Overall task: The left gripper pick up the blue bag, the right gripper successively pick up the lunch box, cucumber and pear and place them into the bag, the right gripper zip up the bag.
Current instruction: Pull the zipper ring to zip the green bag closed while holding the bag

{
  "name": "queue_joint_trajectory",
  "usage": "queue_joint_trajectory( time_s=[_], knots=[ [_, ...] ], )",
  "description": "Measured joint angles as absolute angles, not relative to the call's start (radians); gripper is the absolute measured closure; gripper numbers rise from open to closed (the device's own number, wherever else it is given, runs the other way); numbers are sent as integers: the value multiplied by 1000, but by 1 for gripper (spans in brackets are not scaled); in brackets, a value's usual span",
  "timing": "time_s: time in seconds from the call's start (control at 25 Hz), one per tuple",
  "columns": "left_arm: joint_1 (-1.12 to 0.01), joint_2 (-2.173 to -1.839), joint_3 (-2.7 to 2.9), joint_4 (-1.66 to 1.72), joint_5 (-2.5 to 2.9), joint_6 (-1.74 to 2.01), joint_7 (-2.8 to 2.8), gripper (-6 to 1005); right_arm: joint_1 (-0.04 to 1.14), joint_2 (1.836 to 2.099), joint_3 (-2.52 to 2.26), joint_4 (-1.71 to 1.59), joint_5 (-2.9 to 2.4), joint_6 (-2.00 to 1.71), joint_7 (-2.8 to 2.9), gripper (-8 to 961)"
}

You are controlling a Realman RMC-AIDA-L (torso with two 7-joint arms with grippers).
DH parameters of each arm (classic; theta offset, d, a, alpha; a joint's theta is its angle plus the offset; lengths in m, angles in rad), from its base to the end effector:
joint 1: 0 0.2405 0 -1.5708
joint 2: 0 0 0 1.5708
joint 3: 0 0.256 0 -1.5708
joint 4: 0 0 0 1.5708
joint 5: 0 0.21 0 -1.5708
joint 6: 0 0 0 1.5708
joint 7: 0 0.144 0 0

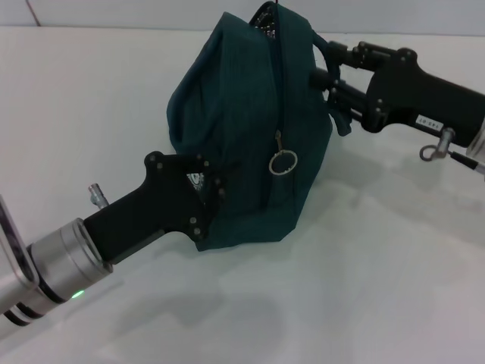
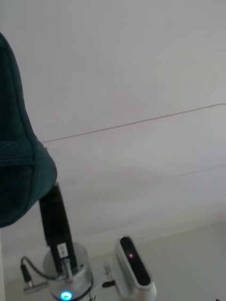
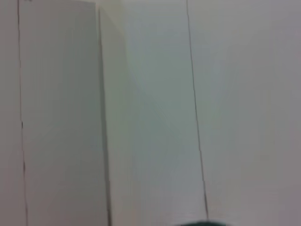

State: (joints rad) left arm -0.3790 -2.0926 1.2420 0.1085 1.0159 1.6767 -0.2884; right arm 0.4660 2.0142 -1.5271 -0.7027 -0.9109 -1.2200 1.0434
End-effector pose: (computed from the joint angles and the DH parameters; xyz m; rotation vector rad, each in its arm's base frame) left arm -0.2684 0.2471 -0.0525 -2.2623 0.0089 -1.0799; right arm 0.1803 0.3542 -0.0186 -2.4738 0.2205 1.1035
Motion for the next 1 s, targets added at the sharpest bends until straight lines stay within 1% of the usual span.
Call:
queue_joint_trajectory(
  time_s=[0.08, 0.24, 0.36, 0.6, 0.72, 0.88, 1.0],
  knots=[
    [-379, -2094, 1240, 109, 1012, 1677, -288, 945, 447, 2012, -1526, -730, -947, -1217, 1102, 528],
    [-383, -2095, 1236, 109, 1008, 1677, -288, 945, 415, 1998, -1509, -783, -1080, -1308, 1148, 523],
    [-390, -2095, 1237, 108, 1008, 1677, -288, 945, 400, 1998, -1455, -794, -1151, -1412, 1155, 520],
    [-402, -2097, 1240, 103, 1014, 1666, -288, 945, 384, 1990, -1430, -779, -1174, -1464, 1181, 518],
    [-403, -2097, 1241, 103, 1014, 1666, -290, 945, 384, 1992, -1428, -775, -1192, -1468, 1182, 517],
    [-402, -2097, 1241, 102, 1015, 1666, -292, 945, 382, 2003, -1381, -767, -1192, -1505, 1174, 517],
    [-401, -2097, 1241, 101, 1015, 1666, -291, 945, 388, 2008, -1307, -742, -1189, -1619, 1171, 516]
  ],
)
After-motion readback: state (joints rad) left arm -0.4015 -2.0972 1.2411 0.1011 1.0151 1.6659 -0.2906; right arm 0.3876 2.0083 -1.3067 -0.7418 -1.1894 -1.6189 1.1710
